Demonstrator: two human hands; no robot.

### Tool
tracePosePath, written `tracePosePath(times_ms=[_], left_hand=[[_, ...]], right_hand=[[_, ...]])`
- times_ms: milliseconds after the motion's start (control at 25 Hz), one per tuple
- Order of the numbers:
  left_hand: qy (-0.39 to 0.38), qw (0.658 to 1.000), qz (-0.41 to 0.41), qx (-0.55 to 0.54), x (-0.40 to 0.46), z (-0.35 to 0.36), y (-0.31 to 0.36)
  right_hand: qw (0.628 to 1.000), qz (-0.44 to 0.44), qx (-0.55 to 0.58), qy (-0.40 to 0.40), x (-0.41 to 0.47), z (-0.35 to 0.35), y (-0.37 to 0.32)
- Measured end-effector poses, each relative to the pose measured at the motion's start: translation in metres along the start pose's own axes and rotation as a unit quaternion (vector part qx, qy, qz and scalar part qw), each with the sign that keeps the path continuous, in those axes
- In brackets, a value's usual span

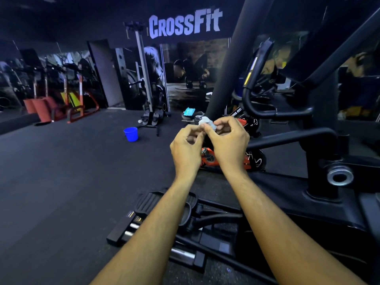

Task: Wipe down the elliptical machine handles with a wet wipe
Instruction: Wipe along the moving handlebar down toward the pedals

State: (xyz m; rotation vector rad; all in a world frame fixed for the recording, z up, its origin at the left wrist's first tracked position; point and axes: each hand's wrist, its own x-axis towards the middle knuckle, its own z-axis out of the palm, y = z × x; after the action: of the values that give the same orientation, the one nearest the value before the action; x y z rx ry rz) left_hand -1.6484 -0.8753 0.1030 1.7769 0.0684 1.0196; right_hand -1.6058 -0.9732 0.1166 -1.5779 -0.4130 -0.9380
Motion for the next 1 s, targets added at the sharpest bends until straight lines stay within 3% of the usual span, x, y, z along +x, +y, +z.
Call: tracePosePath(times_ms=[80, 200, 360, 440, 600, 720, 840, 1000], left_hand=[[0.013, 1.0, 0.007, 0.001, -0.001, -0.004, -0.003], [0.01, 0.999, 0.039, -0.028, 0.021, -0.013, 0.009], [-0.148, 0.984, 0.096, -0.004, 0.064, -0.011, 0.038], [-0.171, 0.98, 0.098, 0.01, 0.075, -0.01, 0.038], [-0.189, 0.979, 0.077, -0.022, 0.081, -0.013, 0.032], [-0.184, 0.98, 0.074, -0.028, 0.081, -0.013, 0.028], [-0.174, 0.982, 0.065, -0.026, 0.077, -0.01, 0.024], [-0.162, 0.984, 0.063, -0.042, 0.074, -0.008, 0.021]], right_hand=[[1.0, 0.015, 0.014, -0.005, 0.002, 0.004, -0.001], [0.999, -0.035, 0.003, -0.041, -0.005, -0.001, 0.011], [0.989, -0.058, -0.053, -0.125, -0.025, -0.016, 0.036], [0.992, -0.055, -0.038, -0.109, -0.016, -0.012, 0.027], [0.999, -0.043, -0.002, -0.014, 0.019, -0.004, 0.0], [0.992, -0.083, -0.024, -0.096, 0.004, -0.01, 0.019], [0.954, -0.152, -0.152, -0.209, -0.014, -0.032, 0.067], [0.947, -0.139, -0.222, -0.186, -0.012, -0.063, 0.105]])
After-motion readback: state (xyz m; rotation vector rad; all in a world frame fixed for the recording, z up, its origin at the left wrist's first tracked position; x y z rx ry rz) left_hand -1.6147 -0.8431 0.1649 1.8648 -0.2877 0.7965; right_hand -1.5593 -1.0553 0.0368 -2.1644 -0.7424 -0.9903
